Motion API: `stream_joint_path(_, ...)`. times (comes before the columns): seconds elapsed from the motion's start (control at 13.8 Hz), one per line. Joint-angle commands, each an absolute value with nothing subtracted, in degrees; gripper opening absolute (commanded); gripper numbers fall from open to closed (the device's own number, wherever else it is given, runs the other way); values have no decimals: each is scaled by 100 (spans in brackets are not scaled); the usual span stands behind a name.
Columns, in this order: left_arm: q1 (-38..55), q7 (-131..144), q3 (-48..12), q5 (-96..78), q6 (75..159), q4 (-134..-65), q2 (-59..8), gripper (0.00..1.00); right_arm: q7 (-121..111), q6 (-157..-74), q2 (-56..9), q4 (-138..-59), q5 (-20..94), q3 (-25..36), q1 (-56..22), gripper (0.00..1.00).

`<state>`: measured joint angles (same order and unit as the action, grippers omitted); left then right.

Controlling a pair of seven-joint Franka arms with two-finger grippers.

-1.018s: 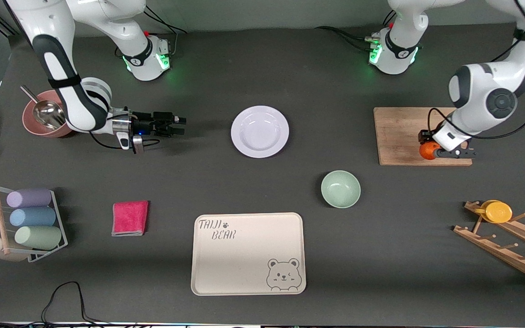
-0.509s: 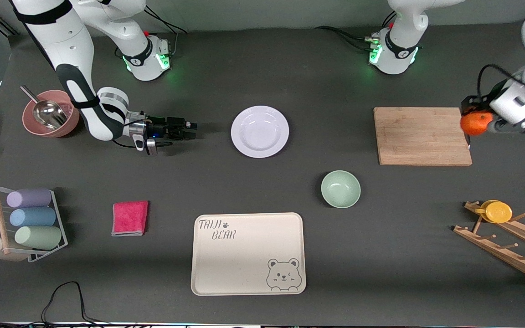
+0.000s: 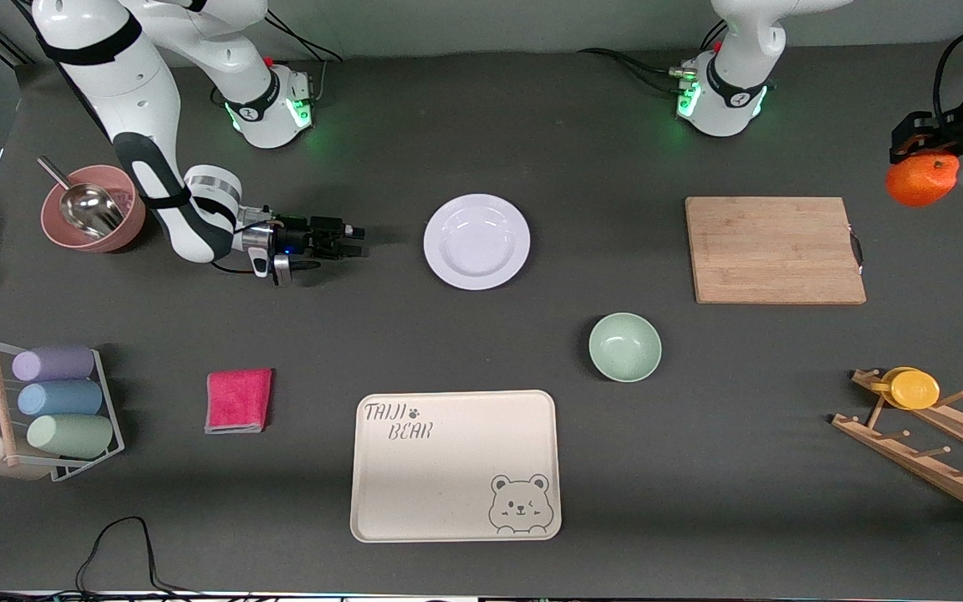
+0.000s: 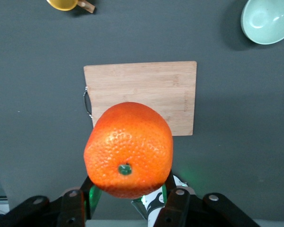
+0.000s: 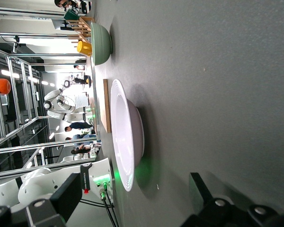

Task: Place orange and plate with both arms
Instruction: 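Close the left gripper on the orange and lift it off the board, then carry the orange with the left gripper over the white plate and lower it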

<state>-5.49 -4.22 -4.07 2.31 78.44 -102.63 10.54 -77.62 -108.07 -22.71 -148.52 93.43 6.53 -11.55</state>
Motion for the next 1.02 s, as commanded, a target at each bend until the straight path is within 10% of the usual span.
stream_joint_path(0.0,-501,445,-929,-192,7760,-10213,949,0,-8085,-10854,-2408,-14792,9501,650,-1222,95)
stream_joint_path(0.51,77,3660,-2819,-870,9164,-10599,353,0,-8174,-10846,-2470,-14766,9501,659,-1213,51)
stream_joint_path(0.95,1676,5815,-2936,-844,10667,-10775,-850,0,-8174,-10846,-2470,-14766,9501,659,-1213,39)
